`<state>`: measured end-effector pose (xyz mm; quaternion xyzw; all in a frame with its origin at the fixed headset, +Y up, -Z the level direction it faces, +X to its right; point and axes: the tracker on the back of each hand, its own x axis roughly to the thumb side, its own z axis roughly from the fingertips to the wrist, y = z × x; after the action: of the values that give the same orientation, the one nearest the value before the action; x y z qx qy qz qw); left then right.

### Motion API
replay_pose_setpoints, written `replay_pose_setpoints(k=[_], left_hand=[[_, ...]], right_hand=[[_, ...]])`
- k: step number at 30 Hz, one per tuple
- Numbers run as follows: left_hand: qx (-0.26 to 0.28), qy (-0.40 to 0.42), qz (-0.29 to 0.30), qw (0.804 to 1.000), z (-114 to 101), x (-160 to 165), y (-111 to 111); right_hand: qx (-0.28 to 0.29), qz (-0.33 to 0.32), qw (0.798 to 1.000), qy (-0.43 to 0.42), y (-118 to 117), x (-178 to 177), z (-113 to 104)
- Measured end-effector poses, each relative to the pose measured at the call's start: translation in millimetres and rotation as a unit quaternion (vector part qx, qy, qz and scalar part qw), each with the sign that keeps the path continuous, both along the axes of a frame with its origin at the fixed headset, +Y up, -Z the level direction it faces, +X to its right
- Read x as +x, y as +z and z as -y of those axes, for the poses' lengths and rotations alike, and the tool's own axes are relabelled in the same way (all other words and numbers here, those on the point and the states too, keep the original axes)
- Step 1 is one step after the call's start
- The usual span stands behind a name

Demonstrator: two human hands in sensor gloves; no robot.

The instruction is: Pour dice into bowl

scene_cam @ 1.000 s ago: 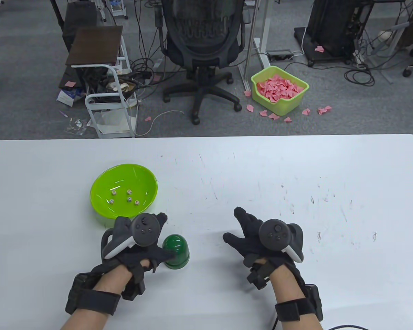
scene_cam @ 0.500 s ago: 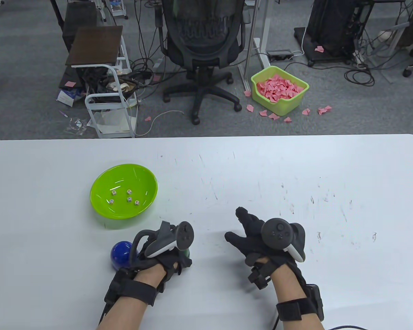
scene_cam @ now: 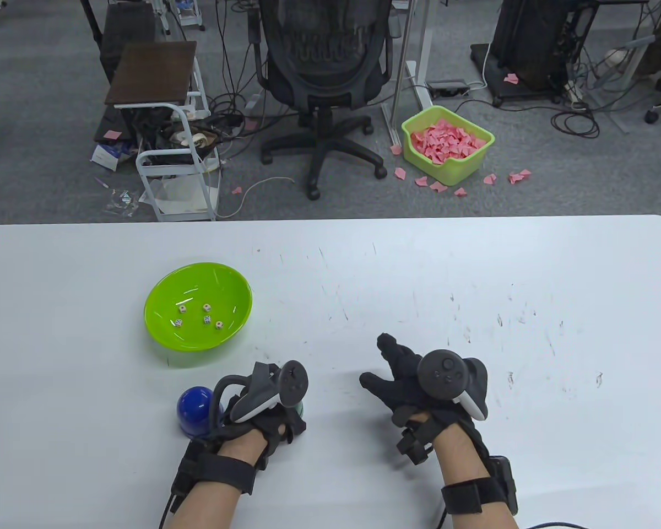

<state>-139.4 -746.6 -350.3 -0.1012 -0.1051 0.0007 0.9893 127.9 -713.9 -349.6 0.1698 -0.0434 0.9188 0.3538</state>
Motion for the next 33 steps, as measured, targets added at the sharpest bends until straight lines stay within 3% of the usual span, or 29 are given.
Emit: replay_pose_setpoints(k=[13, 26, 33], left_hand=[[0.024, -0.003, 0.004, 1.0, -3.2, 0.5, -0.4], [0.042, 0.159, -0.012, 0.986, -63.6, -1.4, -12.8], [0.025, 0.241, -0.006, 0.97, -77.1, 12.7, -10.3]], right_hand=[[0.016, -0.001, 1.0, -0.013, 1.3, -1.1, -2.2], [0.06, -0.039, 0.997, -0.012, 9.3, -18.2, -8.0], [0.096, -0.074, 0.992, 0.018, 19.7, -41.1, -11.4]])
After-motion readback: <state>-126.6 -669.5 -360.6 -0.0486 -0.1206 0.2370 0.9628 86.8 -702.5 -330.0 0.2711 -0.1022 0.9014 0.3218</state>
